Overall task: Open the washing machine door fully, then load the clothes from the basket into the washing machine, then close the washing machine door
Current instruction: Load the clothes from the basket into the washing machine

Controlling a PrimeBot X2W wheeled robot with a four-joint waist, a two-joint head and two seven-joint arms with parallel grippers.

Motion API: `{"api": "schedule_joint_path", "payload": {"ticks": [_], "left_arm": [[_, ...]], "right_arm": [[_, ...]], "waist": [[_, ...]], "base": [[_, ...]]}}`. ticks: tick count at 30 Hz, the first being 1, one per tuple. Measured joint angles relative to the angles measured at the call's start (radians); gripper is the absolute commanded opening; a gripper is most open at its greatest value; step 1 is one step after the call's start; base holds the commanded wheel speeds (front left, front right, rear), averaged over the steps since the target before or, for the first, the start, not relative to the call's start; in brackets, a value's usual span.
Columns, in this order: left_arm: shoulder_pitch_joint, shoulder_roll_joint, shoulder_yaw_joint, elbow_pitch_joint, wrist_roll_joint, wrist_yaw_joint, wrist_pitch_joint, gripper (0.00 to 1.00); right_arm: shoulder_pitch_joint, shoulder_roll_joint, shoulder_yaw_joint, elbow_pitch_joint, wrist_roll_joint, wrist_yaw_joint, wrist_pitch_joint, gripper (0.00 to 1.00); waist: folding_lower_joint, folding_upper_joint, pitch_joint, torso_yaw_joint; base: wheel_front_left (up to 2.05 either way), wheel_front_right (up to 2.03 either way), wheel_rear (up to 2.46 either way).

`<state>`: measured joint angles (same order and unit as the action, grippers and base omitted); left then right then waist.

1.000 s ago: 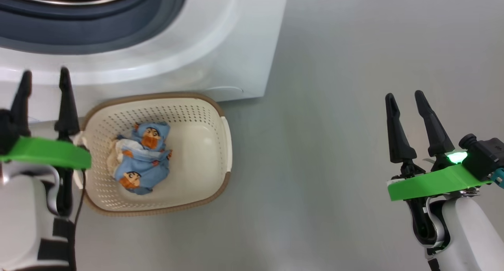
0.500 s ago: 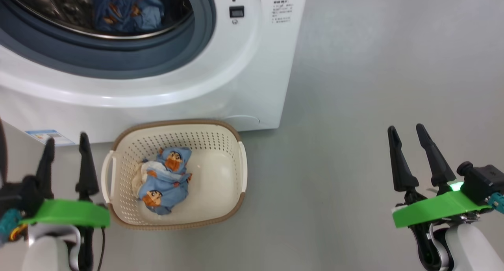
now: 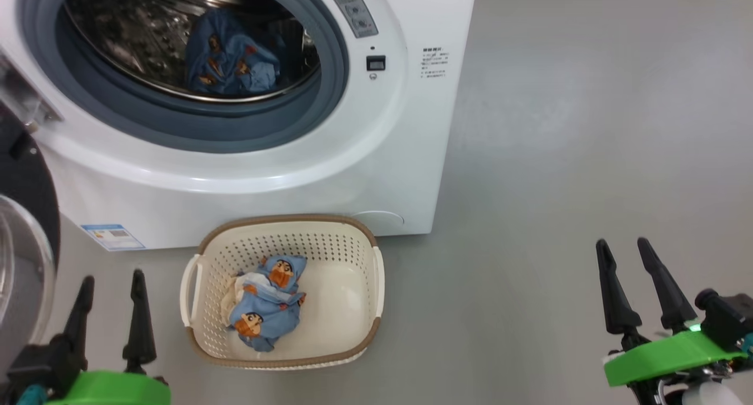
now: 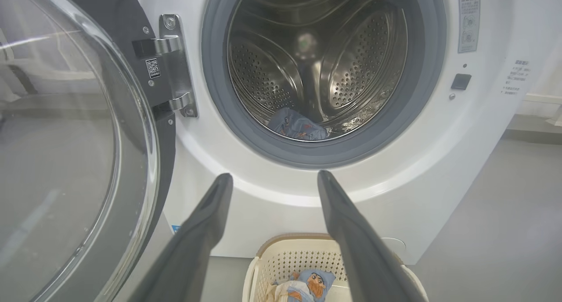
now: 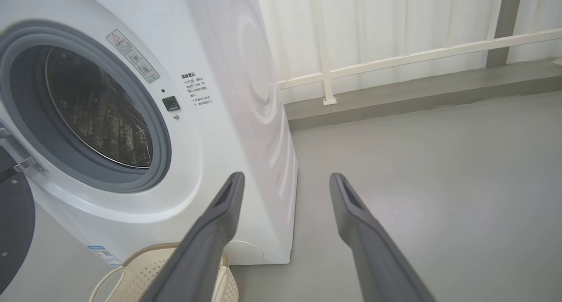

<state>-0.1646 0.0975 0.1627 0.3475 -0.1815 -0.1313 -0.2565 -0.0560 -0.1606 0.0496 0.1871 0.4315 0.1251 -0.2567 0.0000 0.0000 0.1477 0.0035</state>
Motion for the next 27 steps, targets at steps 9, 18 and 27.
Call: {"api": "schedule_joint_path", "payload": {"ticks": [9,18,27], "left_arm": [[0.091,-0.014,0.0,-0.062,0.001,0.0,0.0,1.0],[0.128,-0.028,0.002,-0.093,0.006,0.0,0.0,1.0],[0.128,-0.03,0.005,-0.095,0.007,0.0,0.0,1.0]], "right_arm": [[0.041,0.001,-0.025,-0.012,0.0,0.0,0.0,1.0],[0.067,0.002,-0.034,-0.015,0.0,0.0,0.0,1.0],[0.067,0.002,-0.034,-0.015,0.0,0.0,0.0,1.0]], "waist": [[0.0,0.0,-0.035,0.02],[0.0,0.0,-0.043,0.027],[0.0,0.0,-0.035,0.021]], "base": [[0.0,0.0,0.0],[0.0,0.0,0.0],[0.0,0.0,0.0]]}}
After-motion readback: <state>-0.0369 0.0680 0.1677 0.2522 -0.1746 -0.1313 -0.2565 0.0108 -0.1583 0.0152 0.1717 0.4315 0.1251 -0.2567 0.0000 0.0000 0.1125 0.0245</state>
